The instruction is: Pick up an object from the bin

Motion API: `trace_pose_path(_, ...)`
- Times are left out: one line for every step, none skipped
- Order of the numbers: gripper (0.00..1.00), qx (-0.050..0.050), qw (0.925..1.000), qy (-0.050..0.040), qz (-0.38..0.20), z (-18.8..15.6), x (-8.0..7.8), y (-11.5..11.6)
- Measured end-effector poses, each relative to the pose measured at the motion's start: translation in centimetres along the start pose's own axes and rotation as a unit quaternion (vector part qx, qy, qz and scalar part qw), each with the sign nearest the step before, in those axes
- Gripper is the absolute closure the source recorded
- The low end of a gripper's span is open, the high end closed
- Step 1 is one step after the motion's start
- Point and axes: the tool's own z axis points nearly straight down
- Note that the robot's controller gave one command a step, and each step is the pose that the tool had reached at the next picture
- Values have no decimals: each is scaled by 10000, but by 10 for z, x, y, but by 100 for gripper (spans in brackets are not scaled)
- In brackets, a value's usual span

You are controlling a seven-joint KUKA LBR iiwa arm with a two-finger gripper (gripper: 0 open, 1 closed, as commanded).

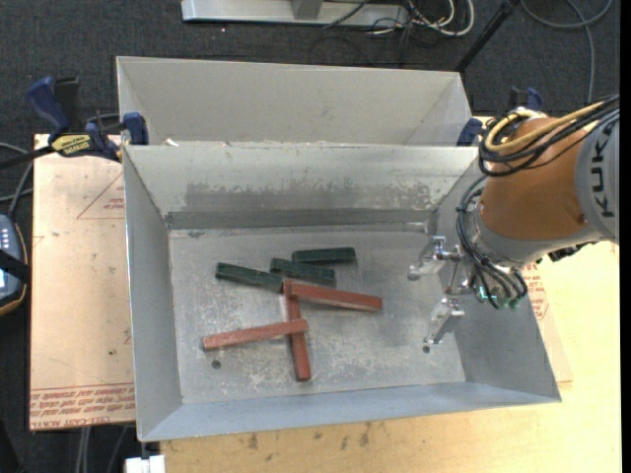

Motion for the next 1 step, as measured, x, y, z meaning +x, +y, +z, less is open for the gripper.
trace_pose_path(0,4,10000,-40,-14,-4,-2,0)
